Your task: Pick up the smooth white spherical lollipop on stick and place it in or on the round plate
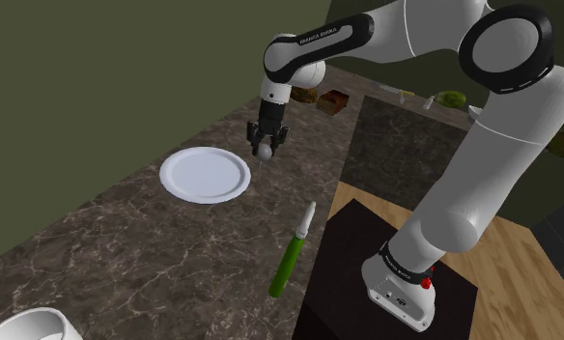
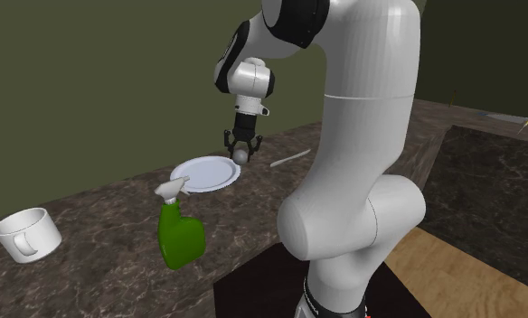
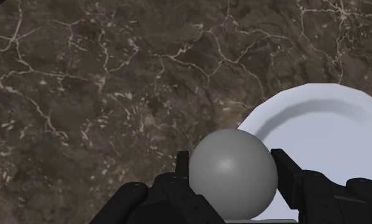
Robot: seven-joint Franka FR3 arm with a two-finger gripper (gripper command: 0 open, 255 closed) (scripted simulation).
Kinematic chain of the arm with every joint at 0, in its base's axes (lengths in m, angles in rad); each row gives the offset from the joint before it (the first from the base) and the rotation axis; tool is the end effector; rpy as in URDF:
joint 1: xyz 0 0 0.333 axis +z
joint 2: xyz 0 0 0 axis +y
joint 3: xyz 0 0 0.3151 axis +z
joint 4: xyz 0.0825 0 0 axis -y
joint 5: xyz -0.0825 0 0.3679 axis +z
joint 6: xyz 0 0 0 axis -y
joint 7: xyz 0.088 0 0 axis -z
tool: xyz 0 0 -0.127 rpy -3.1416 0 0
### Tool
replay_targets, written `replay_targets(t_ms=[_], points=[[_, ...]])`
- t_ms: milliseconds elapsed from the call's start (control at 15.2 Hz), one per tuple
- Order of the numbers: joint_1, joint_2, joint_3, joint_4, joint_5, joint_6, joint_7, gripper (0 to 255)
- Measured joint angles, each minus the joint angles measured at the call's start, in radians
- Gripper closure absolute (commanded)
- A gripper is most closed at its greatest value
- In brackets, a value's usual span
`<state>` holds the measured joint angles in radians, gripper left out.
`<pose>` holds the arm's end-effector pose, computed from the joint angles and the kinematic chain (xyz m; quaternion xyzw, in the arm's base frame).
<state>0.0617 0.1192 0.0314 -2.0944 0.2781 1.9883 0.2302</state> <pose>0.5183 0.0704 0.3407 -0.9767 0.1372 0.1295 0.1019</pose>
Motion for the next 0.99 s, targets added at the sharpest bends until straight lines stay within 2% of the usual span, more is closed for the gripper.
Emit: replay_targets(t_ms=[396, 990], points=[[0.0, -0.003, 0.0, 0.004, -0.001, -0.006, 0.002, 255], [-0.002, -0.055, -0.002, 0.055, -0.01, -0.106, 0.028, 255]])
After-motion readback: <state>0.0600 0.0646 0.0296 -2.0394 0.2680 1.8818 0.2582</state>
